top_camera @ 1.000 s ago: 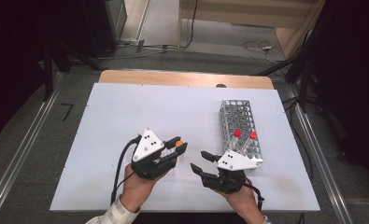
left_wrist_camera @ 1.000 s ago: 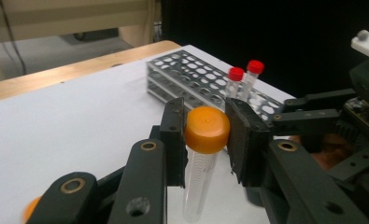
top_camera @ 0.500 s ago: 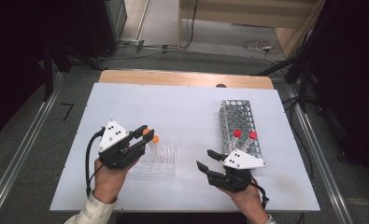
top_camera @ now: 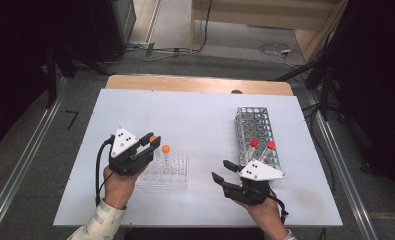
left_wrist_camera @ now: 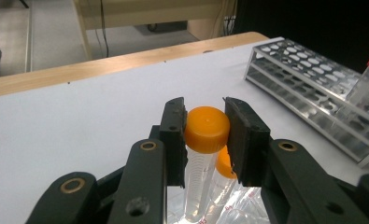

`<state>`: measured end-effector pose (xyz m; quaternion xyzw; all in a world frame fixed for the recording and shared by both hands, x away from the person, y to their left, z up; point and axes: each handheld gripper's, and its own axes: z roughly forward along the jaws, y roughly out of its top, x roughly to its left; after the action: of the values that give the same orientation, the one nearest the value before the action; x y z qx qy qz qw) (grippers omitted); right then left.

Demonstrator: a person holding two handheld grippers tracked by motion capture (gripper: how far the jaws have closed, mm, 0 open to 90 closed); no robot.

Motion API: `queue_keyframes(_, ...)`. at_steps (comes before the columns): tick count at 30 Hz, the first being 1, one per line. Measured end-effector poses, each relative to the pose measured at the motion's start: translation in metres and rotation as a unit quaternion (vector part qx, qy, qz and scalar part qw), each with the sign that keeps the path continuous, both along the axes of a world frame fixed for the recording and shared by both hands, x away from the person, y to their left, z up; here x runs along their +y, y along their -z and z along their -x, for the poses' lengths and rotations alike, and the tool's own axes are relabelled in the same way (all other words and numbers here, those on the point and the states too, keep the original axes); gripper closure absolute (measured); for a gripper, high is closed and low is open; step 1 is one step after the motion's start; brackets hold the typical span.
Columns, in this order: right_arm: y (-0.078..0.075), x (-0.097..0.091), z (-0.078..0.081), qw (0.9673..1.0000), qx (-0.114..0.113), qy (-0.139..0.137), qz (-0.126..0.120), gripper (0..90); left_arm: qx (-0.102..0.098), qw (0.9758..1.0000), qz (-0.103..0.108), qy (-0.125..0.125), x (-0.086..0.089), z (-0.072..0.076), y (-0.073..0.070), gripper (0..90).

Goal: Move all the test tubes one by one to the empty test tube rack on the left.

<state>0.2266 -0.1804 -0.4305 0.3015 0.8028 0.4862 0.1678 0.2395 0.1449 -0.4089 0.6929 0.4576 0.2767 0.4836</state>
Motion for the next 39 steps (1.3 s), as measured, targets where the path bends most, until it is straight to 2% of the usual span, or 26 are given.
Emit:
queue_keyframes(7, 0.001, -0.001, 0.0, 1.0, 0.0, 0.001, 0.0, 44.1, 0.016, 0.9998, -0.014, -0.002, -0.005, -0.002, 0.014, 69.4)
queue_keyframes(14, 0.0, -0.003, 0.0, 1.0, 0.0, 0.004, 0.0, 43.6, 0.017, 0.9998, -0.005, -0.006, -0.002, -0.001, 0.012, 63.8)
queue_keyframes(17, -0.001, -0.006, 0.0, 1.0, -0.003, 0.009, 0.001, 43.5, 0.017, 0.9998, 0.006, -0.006, 0.0, 0.001, 0.01, 63.2)
queue_keyframes(24, -0.002, -0.031, -0.003, 0.9989, -0.007, 0.046, 0.0, 40.8, 0.022, 0.9995, 0.021, -0.001, -0.002, 0.002, 0.006, 41.0)
queue_keyframes(27, -0.003, -0.046, -0.004, 0.9976, -0.009, 0.069, -0.002, 40.8, 0.026, 0.9994, 0.024, 0.002, -0.003, 0.002, 0.004, 35.8)
queue_keyframes(31, -0.003, -0.062, -0.006, 0.9952, -0.014, 0.097, 0.0, 40.8, 0.026, 0.9994, 0.025, 0.003, -0.005, 0.003, 0.003, 32.7)
queue_keyframes(39, 0.002, -0.078, -0.015, 0.9909, -0.017, 0.133, 0.01, 41.1, 0.024, 0.9994, 0.026, 0.004, -0.005, 0.004, 0.001, 31.5)
